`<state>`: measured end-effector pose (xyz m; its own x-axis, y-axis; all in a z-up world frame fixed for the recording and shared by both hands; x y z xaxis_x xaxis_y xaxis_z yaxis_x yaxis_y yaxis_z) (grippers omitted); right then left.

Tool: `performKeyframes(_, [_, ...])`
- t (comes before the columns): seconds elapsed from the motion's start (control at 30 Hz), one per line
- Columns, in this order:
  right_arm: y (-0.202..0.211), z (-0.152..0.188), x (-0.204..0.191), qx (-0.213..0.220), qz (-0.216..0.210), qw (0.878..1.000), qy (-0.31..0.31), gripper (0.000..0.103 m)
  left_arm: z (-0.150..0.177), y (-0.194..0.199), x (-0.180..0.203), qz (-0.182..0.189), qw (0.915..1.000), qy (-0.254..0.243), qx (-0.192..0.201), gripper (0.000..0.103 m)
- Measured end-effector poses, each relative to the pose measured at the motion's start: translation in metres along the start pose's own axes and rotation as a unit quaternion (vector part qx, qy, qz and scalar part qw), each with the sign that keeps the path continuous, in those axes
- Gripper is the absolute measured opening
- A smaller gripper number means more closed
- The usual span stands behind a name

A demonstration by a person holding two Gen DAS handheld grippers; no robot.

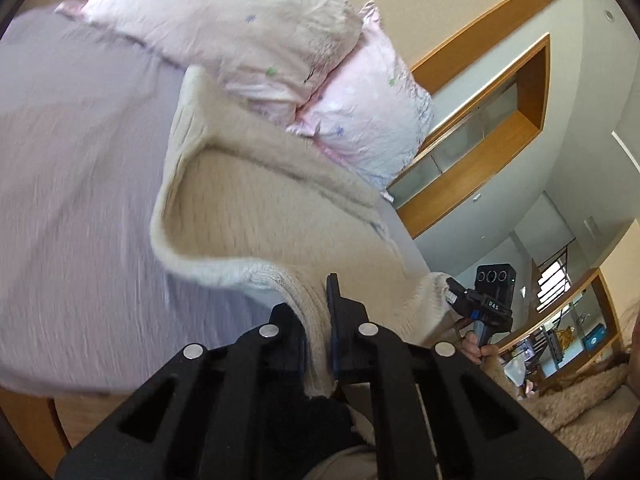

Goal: Fold small clothes

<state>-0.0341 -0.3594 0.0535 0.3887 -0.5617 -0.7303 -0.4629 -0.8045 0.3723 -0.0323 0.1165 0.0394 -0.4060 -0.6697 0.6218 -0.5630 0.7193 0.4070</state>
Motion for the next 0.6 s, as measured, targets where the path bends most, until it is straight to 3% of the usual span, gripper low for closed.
performKeyframes(0.07, [-0.009, -0.052, -0.003, 0.043, 0.005, 0.999, 0.016, 0.007, -0.049, -0.009, -0.004, -0.003, 0.9995, 0.006, 0.032, 0.008])
performKeyframes(0.2, [-0.054, -0.140, 0.024, 0.110, 0.054, 0.992, -0.020, 0.008, -0.136, -0.062, -0.041, -0.082, 0.9937, 0.033, 0.070, 0.008])
performKeyframes(0.3, [-0.095, -0.186, 0.075, 0.126, 0.126, 0.980, -0.085, 0.008, -0.172, -0.114, -0.073, -0.132, 0.9881, 0.055, 0.056, 0.008])
performKeyframes(0.43, [-0.131, -0.195, 0.142, 0.099, 0.201, 0.959, -0.173, 0.014, -0.184, -0.172, -0.106, -0.176, 0.9813, 0.079, 0.001, 0.008])
performKeyframes(0.47, [-0.135, -0.193, 0.149, 0.094, 0.210, 0.955, -0.184, 0.021, -0.181, -0.172, -0.110, -0.176, 0.9807, 0.084, -0.001, 0.008])
performKeyframes(0.5, [-0.135, -0.189, 0.152, 0.098, 0.215, 0.954, -0.185, 0.039, -0.182, -0.172, -0.111, -0.170, 0.9817, 0.087, -0.001, 0.009])
performKeyframes(0.53, [-0.130, -0.184, 0.147, 0.107, 0.226, 0.951, -0.181, 0.060, -0.183, -0.169, -0.110, -0.165, 0.9826, 0.086, -0.001, 0.022])
performKeyframes(0.57, [-0.125, -0.185, 0.145, 0.125, 0.242, 0.946, -0.175, 0.095, -0.184, -0.164, -0.109, -0.159, 0.9838, 0.082, 0.000, 0.035])
performKeyframes(0.6, [-0.118, -0.186, 0.141, 0.152, 0.254, 0.940, -0.168, 0.101, -0.185, -0.155, -0.106, -0.163, 0.9835, 0.077, 0.007, 0.079])
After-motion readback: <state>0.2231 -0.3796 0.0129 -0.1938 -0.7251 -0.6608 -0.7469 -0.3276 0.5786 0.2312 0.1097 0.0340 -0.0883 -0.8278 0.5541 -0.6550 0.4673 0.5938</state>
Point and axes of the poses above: each gripper's, at about its wrist camera, not at the fingertips, and y roughly against the way its jaws point, x to its right, z to its underside, the point moved 3 cm from there along -y, roughly the way its jaws point, and after that the axes turned 5 degrees about -y, right-handed, at the moved point
